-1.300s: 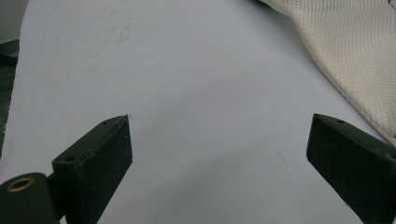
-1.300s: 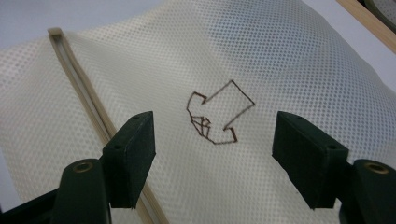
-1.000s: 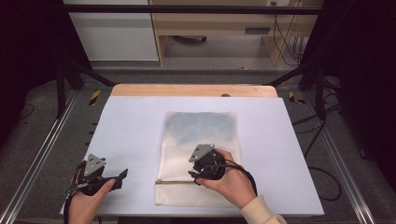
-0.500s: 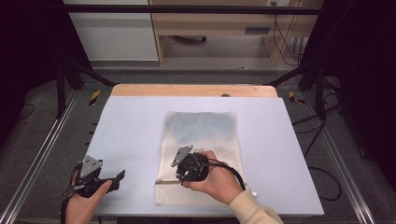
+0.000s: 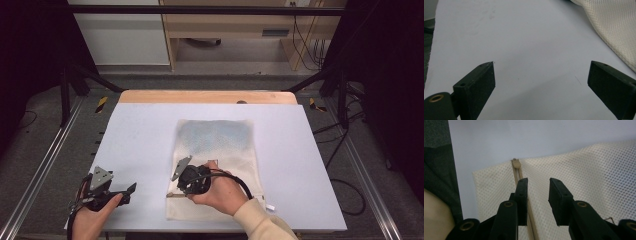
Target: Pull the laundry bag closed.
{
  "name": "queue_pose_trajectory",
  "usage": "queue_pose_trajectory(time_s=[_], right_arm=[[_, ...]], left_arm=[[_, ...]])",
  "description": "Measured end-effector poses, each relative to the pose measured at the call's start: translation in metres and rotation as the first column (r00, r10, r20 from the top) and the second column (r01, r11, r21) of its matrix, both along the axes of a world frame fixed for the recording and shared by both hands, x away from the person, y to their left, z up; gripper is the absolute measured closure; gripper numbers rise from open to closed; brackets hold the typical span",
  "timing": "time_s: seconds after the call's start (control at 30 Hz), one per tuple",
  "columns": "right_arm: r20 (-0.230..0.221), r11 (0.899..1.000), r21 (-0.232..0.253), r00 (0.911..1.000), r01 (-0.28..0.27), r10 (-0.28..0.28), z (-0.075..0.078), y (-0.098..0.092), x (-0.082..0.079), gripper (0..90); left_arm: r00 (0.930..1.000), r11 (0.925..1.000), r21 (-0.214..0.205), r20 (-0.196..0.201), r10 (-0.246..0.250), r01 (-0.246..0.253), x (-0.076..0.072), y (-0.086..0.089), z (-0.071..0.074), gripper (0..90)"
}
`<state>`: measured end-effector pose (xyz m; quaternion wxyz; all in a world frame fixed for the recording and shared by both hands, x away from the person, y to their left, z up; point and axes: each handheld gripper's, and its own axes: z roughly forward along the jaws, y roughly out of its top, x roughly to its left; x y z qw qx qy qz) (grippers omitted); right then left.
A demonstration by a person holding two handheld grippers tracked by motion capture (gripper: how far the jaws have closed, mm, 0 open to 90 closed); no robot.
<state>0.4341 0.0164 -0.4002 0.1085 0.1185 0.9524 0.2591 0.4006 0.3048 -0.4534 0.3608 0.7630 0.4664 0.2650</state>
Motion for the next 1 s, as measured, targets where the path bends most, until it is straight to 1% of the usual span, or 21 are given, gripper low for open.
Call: queue_pose_trajectory(time_s=[0.03, 0.17, 0.2, 0.27, 0.33, 0.37, 0.4, 0.5, 0.6, 0.7, 0.83, 0.87, 1.0], right_arm=[[-0.004, 1.000, 0.005, 1.0000, 0.001, -0.001, -0.001, 0.003, 0.000, 71.7], [-0.010, 1.000, 0.004, 0.9995, -0.029, 0.029, -0.005, 0.016, 0.001, 73.0], [-0.020, 0.999, 0.000, 0.9990, -0.040, 0.040, -0.008, 0.023, 0.000, 72.9], [-0.020, 0.999, -0.004, 0.9989, -0.044, 0.043, -0.009, 0.026, 0.001, 73.0], [-0.039, 0.999, -0.007, 0.9980, -0.050, 0.049, -0.014, 0.033, 0.003, 73.1], [-0.039, 0.999, -0.007, 0.9980, -0.050, 0.049, -0.014, 0.033, 0.003, 73.1], [-0.049, 0.999, -0.002, 0.9975, -0.052, 0.051, -0.015, 0.037, 0.004, 73.2], [-0.055, 0.998, -0.002, 0.9969, -0.056, 0.055, -0.017, 0.039, 0.005, 73.4], [-0.058, 0.999, 0.027, 0.9974, -0.041, 0.043, -0.017, 0.041, 0.005, 75.8], [-0.060, 0.999, 0.026, 0.9971, -0.045, 0.047, -0.019, 0.043, 0.005, 75.8], [-0.071, 0.999, 0.014, 0.9961, -0.052, 0.053, -0.022, 0.045, 0.004, 74.5], [-0.080, 0.999, 0.008, 0.9958, -0.045, 0.046, -0.024, 0.046, 0.004, 72.8], [-0.089, 0.999, 0.008, 0.9952, -0.041, 0.041, -0.027, 0.048, 0.006, 71.1]], left_arm=[[1.0000, 1.0000, 0.001, 0.000, 0.000, 0.000, 0.000, 0.000, 0.000, 7.4], [1.0000, 1.0000, 0.008, -0.003, -0.001, 0.001, 0.000, -0.001, 0.000, 7.5], [1.0000, 0.9999, 0.012, -0.002, 0.004, -0.004, 0.000, -0.001, 0.000, 7.4], [1.0000, 0.9999, 0.011, -0.004, 0.005, -0.005, 0.000, 0.000, 0.000, 7.5], [0.9999, 0.9999, 0.010, -0.007, 0.008, -0.008, 0.000, 0.001, 0.000, 7.5], [0.9999, 0.9999, 0.010, -0.007, 0.008, -0.008, 0.000, 0.001, 0.000, 7.5], [0.9999, 1.0000, 0.006, -0.009, 0.007, -0.007, 0.000, 0.001, 0.000, 7.6], [1.0000, 0.9999, 0.012, -0.008, 0.005, -0.005, 0.000, 0.001, 0.000, 7.7], [0.9999, 0.9999, 0.014, -0.012, 0.005, -0.005, 0.000, 0.001, 0.000, 7.8], [0.9999, 0.9998, 0.017, -0.015, 0.005, -0.005, 0.000, 0.001, 0.000, 7.8], [0.9998, 0.9998, 0.017, -0.017, 0.006, -0.005, 0.000, 0.001, 0.000, 8.0], [0.9998, 0.9998, 0.017, -0.019, 0.005, -0.005, 0.000, 0.000, 0.000, 8.1], [0.9998, 0.9999, 0.017, -0.020, 0.003, -0.003, 0.000, 0.000, 0.000, 8.1]])
